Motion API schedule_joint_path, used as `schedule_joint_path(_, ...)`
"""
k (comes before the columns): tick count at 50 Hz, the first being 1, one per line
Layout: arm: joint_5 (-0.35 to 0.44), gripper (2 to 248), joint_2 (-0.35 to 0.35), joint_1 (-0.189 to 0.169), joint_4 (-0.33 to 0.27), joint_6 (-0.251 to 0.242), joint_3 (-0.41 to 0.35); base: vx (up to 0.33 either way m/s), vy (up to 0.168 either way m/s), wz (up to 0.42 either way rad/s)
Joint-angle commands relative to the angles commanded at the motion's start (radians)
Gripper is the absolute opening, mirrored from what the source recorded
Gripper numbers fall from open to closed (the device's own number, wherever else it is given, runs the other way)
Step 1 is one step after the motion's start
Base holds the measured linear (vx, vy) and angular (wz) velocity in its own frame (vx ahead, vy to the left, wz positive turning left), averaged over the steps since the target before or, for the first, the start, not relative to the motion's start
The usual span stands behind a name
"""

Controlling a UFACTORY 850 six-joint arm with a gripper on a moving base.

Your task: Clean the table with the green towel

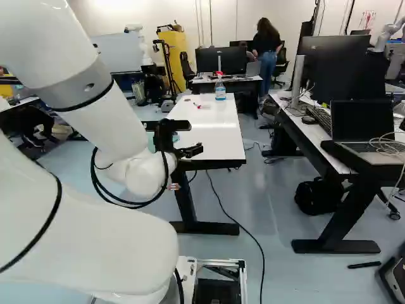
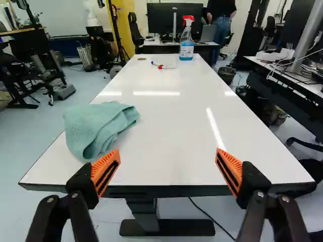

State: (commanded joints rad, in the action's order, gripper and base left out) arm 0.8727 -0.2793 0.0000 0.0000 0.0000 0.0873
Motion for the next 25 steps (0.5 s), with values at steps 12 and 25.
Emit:
schedule_joint_path(12, 0.000, 247, 0.000, 0.000, 0.000, 0.000, 0.000, 0.000, 0.000, 0.000)
schedule_joint_path(25, 0.000, 247, 0.000, 0.000, 0.000, 0.000, 0.000, 0.000, 0.000, 0.000)
